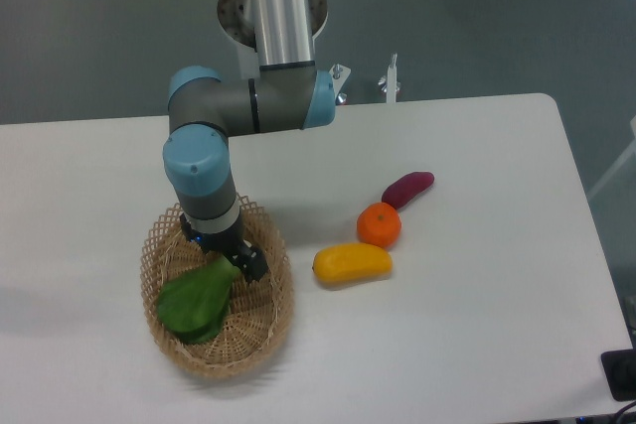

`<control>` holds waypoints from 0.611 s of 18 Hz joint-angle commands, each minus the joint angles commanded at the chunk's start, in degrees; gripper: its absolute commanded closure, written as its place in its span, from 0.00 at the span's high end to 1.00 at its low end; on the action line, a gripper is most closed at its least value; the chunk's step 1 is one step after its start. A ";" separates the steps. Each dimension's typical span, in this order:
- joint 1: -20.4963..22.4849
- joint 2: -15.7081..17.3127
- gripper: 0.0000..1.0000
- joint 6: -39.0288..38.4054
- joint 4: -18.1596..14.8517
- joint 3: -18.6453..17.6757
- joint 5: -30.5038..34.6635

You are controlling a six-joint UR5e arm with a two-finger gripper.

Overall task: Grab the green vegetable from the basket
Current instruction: 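Lower the gripper onto the bok choy leaves and close it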

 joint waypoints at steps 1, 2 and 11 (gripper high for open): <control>0.00 0.09 0.90 0.17 0.09 0.00 0.00; 0.00 0.17 0.69 0.35 0.17 0.00 -0.09; 0.09 0.53 0.43 0.88 0.26 0.09 -0.09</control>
